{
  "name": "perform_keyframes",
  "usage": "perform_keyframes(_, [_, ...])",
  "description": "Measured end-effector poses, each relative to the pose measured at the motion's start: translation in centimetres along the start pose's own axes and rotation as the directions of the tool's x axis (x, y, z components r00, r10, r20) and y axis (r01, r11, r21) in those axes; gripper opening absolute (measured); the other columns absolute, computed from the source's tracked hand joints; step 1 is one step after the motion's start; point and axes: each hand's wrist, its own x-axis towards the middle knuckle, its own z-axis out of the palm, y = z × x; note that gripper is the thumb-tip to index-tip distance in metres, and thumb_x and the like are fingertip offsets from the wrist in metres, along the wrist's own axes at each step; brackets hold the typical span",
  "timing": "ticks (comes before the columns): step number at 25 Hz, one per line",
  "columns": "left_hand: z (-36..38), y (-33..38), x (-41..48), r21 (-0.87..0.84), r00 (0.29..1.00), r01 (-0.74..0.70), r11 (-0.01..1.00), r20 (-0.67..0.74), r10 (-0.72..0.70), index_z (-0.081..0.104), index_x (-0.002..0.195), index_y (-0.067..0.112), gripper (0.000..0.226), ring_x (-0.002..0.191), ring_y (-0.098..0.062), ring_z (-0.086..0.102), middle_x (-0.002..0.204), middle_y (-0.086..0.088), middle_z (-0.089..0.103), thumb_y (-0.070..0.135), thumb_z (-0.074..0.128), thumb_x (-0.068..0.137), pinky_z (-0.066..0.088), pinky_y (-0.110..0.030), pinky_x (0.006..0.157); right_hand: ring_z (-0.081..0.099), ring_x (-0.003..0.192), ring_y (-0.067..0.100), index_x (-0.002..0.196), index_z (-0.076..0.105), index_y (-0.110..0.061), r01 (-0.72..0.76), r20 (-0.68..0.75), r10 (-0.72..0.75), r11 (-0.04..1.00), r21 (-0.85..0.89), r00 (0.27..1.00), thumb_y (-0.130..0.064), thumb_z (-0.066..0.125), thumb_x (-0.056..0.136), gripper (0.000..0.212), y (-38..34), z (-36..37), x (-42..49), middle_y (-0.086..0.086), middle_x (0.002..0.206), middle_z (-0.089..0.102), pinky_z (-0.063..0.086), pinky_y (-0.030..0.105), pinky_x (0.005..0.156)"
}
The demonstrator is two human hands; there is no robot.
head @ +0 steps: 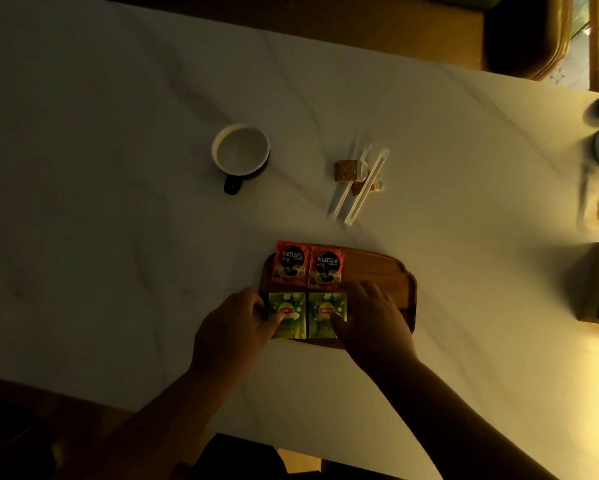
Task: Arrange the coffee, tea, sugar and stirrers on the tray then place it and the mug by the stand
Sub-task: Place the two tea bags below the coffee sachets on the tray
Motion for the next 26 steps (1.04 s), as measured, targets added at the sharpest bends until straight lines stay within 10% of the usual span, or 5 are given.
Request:
perform_keyframes(6, [2.4, 0.3, -3.2, 0.196, 0.849, -0.523, 0.829, 0.031, 0.528, 0.053, 0.135, 0.017, 0.054, 0.125, -0.027, 0.053, 0.137, -0.009, 0.055, 0.047, 0.054, 0.09, 0.049, -0.037, 0.098, 0.047, 0.137, 0.038, 0.138, 0.052, -0.025, 0.344, 0.028, -0.348, 0.906, -0.247, 0.937, -0.027, 0.083, 0.076, 0.069, 1.1, 1.9, -4.3, 0.009, 0.146, 0.057, 0.042, 0.055, 0.101])
perform_keyframes(10, [3.4, 0.1, -3.4, 0.237, 0.85, -0.525, 0.818, 0.093, 0.518, 0.052, 0.14, 0.014, 0.062, 0.137, -0.03, 0.045, 0.15, -0.012, 0.048, 0.05, 0.057, 0.09, 0.042, -0.044, 0.11, 0.026, 0.146, 0.035, 0.143, 0.053, -0.024, 0.381, 0.117, -0.363, 0.881, -0.279, 0.925, -0.026, 0.074, 0.083, 0.063, 1.5, 3.2, -4.7, 0.01, 0.157, 0.044, 0.026, 0.054, 0.11])
perform_keyframes(26, [3.4, -0.5, -2.3, 0.199, 0.848, -0.528, 0.826, 0.083, 0.523, 0.052, 0.137, 0.015, 0.058, 0.139, -0.03, 0.041, 0.149, -0.01, 0.047, 0.049, 0.056, 0.09, 0.04, -0.046, 0.11, 0.047, 0.137, 0.039, 0.134, 0.06, -0.028, 0.369, 0.096, -0.358, 0.868, -0.334, 0.929, -0.034, 0.077, 0.076, 0.061, 1.3, 4.5, -4.1, 0.01, 0.149, 0.054, 0.033, 0.054, 0.104])
